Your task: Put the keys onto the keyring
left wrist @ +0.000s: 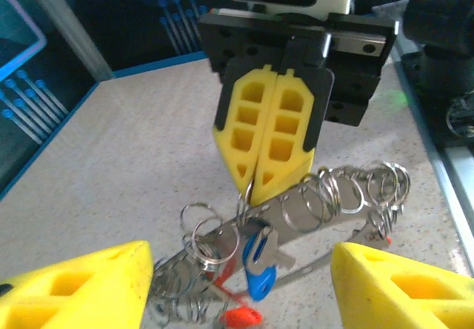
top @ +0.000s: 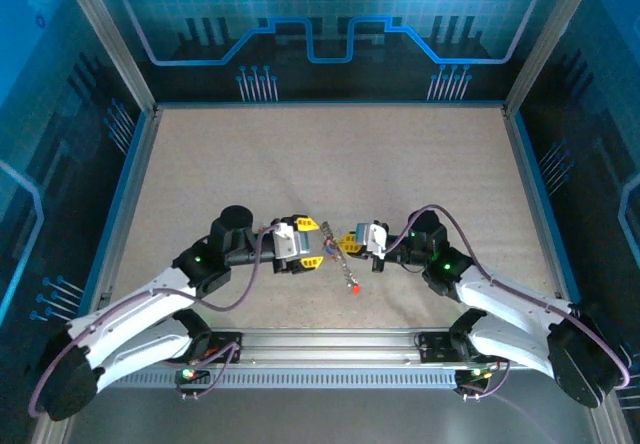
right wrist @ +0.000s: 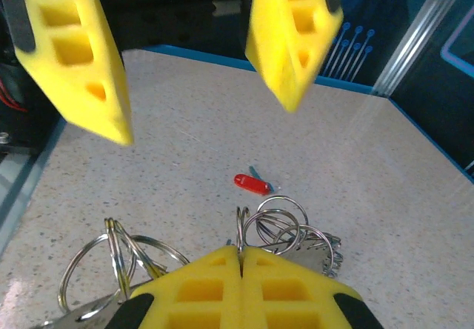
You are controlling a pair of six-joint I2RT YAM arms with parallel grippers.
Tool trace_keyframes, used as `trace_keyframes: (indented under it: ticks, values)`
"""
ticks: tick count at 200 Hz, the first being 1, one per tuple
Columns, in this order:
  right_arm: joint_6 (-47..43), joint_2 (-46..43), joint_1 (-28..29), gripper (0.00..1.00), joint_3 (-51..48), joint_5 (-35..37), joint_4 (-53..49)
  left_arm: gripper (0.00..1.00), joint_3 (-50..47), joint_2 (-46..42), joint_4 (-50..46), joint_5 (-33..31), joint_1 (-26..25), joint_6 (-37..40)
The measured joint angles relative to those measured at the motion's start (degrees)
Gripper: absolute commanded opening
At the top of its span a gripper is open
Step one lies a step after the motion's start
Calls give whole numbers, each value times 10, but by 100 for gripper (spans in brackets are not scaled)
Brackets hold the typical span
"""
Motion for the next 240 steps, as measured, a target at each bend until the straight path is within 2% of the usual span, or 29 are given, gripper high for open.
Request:
trace_keyframes:
  ticks: [22, 42, 72, 105, 122, 143, 188, 213, 240]
  values:
    - [-8, -3, 0, 0, -2, 13, 1, 69, 20, -17, -50, -70, 1, -51]
    - [-13, -3, 2, 0, -4, 28, 1, 69, 56, -5, -104, -158, 11, -132]
    - [-29, -5, 9, 0, -7, 50, 0, 65, 118, 39, -197, -239, 71, -267]
    - [-57, -13, 27, 0, -10, 65, -9, 60, 166, 100, -294, -255, 169, -391]
    - [-64, -13, 32, 0, -11, 68, -12, 57, 186, 133, -336, -256, 195, -431]
    - [-72, -13, 35, 0, -11, 71, -14, 50, 203, 176, -377, -261, 207, -478]
    - [-78, -13, 35, 0, -11, 75, -18, 45, 236, 309, -428, -269, 223, -608]
    - [-81, -17, 35, 0, -11, 78, -25, 43, 250, 380, -433, -257, 223, -653]
    - [-82, -27, 35, 0, -11, 80, -31, 42, 258, 418, -428, -247, 223, -677]
